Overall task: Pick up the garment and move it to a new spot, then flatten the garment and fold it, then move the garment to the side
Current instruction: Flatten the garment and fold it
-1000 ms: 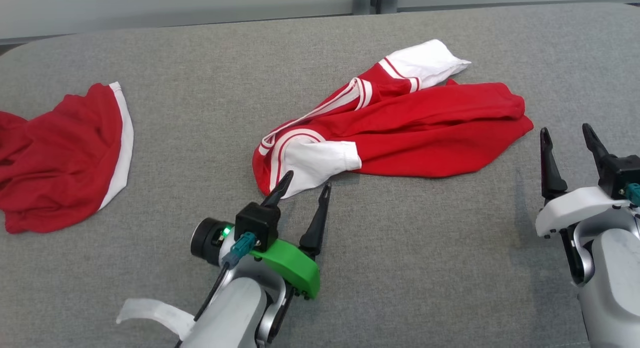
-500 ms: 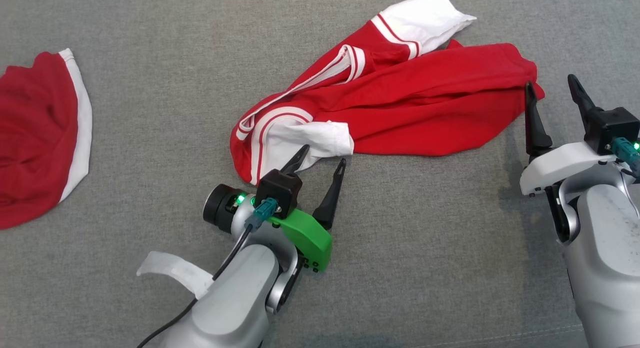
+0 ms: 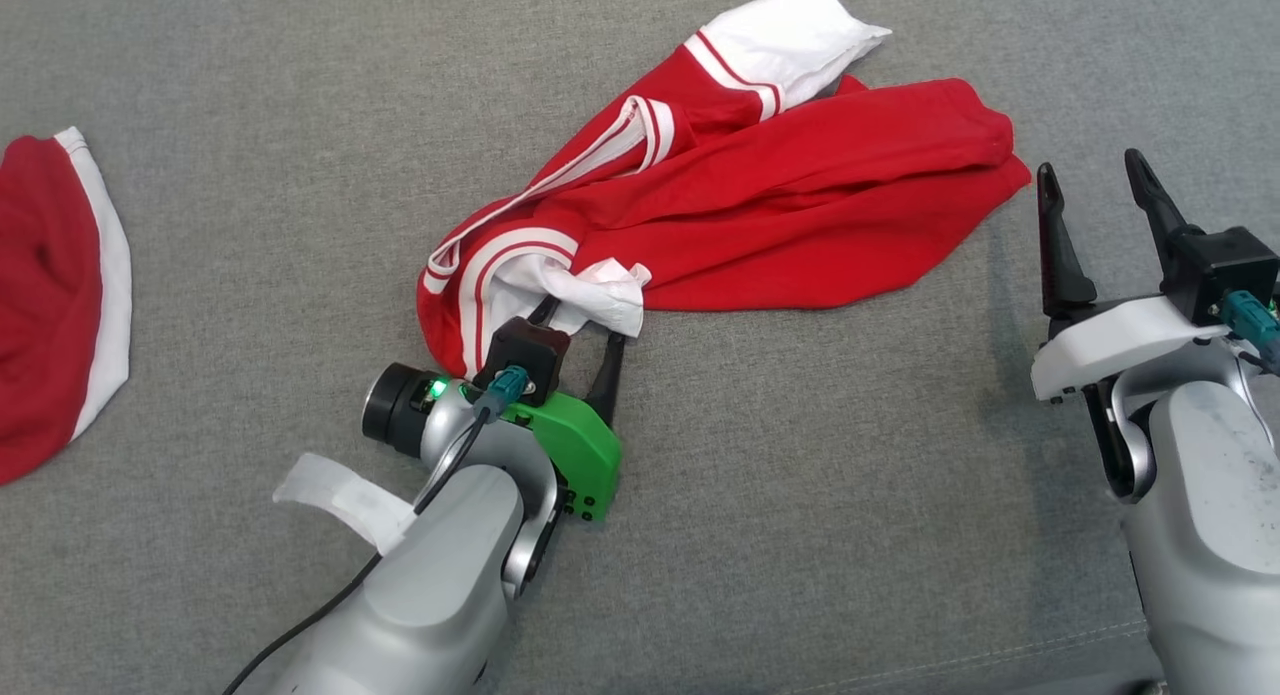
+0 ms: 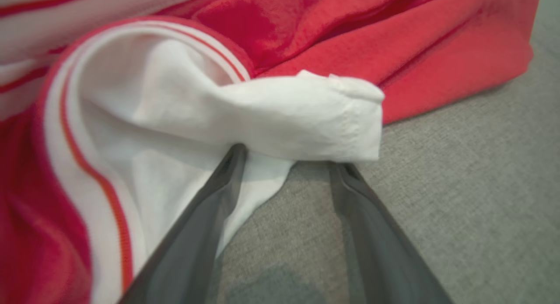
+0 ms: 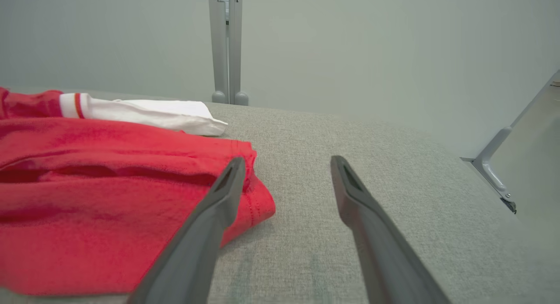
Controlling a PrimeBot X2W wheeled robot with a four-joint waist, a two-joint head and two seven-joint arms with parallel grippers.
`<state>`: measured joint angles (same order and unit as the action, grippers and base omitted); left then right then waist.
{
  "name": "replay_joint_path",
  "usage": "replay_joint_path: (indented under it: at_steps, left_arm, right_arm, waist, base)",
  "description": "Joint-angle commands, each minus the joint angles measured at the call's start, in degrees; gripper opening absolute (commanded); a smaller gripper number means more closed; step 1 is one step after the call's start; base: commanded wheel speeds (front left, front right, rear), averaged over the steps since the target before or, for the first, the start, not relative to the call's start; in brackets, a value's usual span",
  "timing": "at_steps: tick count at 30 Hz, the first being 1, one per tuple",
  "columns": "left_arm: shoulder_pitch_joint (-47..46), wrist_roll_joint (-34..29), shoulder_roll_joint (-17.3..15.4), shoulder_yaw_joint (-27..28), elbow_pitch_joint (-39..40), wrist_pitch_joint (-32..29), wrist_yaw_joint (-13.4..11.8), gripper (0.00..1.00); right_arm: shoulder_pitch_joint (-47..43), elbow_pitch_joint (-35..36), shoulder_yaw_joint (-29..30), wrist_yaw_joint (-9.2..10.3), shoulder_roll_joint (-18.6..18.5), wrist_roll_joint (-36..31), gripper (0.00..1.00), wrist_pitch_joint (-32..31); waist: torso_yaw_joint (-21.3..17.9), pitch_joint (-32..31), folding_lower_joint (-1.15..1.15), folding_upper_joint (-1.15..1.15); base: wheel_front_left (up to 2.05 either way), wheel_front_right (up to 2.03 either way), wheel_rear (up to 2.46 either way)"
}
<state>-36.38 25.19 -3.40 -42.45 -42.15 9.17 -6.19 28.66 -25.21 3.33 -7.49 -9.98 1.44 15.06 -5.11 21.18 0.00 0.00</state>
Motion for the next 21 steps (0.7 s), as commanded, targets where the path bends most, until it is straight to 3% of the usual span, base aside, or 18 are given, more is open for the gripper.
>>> replay_joint_path:
  at_steps: [1, 7, 13, 17, 21]
  left_arm:
    - [0.2, 0.6, -1.1, 0.1, -1.4, -0.5, 0.3, 0.0]
    - [2.0, 1.9, -1.4, -0.4, -1.6, -1.6, 2.0, 0.0]
    - [4.2, 3.2, -4.1, -0.6, 7.2, -4.9, 3.2, 0.0]
    - [7.2, 4.5, -8.8, -0.1, 18.1, -9.8, 2.2, 0.0]
    - [10.9, 5.3, -16.1, 0.9, 29.9, -16.5, 0.7, 0.0]
  right_arm:
    - [-0.9, 0.4, 0.0, 0.0, -0.3, 0.4, 1.0, 0.2]
    - [-3.6, 1.4, 0.2, 0.0, -0.8, 0.7, 1.0, 0.2]
    - [-6.6, 2.5, 1.1, 0.0, -1.1, 0.8, 1.0, 0.2]
    - [-8.4, 3.2, 1.8, 0.0, -0.6, 0.8, 1.0, 0.2]
    - [-9.5, 3.3, 1.8, 0.0, -0.3, 1.0, 1.0, 0.2]
  waist:
    - [-0.2, -0.5, 0.0, 0.0]
    - [0.0, -3.0, 0.0, 0.0]
    - [1.4, -5.6, 0.0, 0.0]
    - [2.3, -6.9, 0.0, 0.0]
    - [2.7, -7.5, 0.0, 0.0]
  base:
    - [0.0, 0.0, 0.0]
    - [0.0, 0.0, 0.0]
    - [0.0, 0.0, 0.0]
    - [0.0, 0.0, 0.0]
    - [0.0, 0.0, 0.0]
